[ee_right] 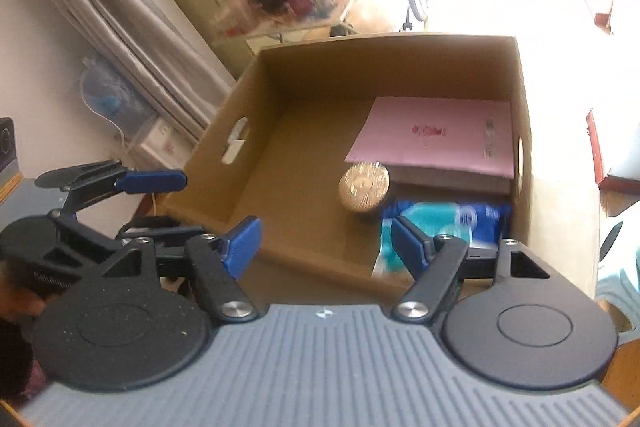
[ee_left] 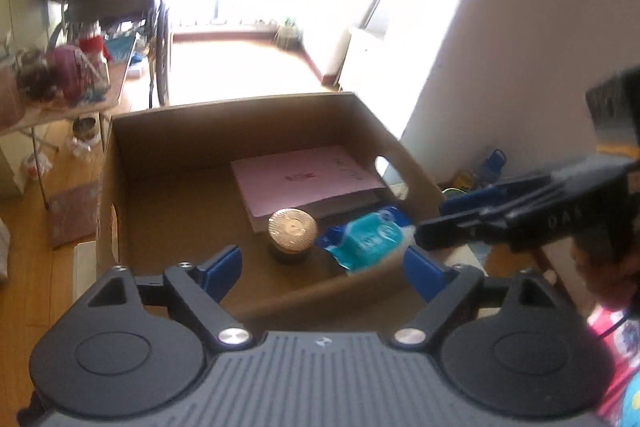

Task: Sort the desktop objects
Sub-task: 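Withdraw the right tool from the box toward the black tape roll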

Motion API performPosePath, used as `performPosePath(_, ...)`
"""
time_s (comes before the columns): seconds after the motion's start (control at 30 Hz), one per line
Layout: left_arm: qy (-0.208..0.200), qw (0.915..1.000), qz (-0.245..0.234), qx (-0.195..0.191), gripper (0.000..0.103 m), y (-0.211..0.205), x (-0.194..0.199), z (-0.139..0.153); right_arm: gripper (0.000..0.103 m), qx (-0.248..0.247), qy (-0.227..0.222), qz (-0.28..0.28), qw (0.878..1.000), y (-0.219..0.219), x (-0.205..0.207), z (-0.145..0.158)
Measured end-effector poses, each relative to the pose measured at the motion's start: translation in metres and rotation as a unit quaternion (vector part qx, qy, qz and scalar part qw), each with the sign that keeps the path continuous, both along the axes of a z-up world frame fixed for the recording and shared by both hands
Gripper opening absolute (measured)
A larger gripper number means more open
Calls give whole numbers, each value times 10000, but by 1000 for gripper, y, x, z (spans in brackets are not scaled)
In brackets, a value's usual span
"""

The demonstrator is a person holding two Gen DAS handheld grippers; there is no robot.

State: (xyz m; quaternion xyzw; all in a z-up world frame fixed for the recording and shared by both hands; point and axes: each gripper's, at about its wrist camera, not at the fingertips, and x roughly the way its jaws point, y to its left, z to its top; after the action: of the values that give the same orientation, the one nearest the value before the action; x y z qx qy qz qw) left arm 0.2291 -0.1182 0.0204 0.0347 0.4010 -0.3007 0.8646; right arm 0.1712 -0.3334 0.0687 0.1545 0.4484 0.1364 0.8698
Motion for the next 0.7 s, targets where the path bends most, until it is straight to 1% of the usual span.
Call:
performPosePath(0.07,-90,9999,-72,74,93,-3,-18,-3,73,68,-41,-58,10000,-1,-24,-4)
performPosePath(0.17,-170,9994,-184,219,95,-12,-43,-12,73,92,-40,-113,9999,1,-56,-13)
performPosePath(0.23,-174,9987,-261,392,95,-21,-54,-25,73,-5,-50,-123,9999,4,-74,-21)
performPosePath(0.3,-134,9977,-331,581,95,-31,-61,-42,73,-107,-11,-115,9999,10,-82,-35)
performPosePath(0.37,-122,9961,-343,806,95,-41,-64,-61,72,-129,96,-99,9998,13,-88,-50)
performPosePath(0.53,30,9929,-406,1120,95,-62,-66,-105,72,-295,315,-87,9990,18,-84,-83)
performPosePath(0.6,54,9910,-430,1269,95,-69,-65,-119,71,-303,426,-91,9986,17,-81,-94)
performPosePath(0.7,54,9895,-475,1361,94,-78,-65,-134,69,-339,580,-36,9977,19,-73,-108)
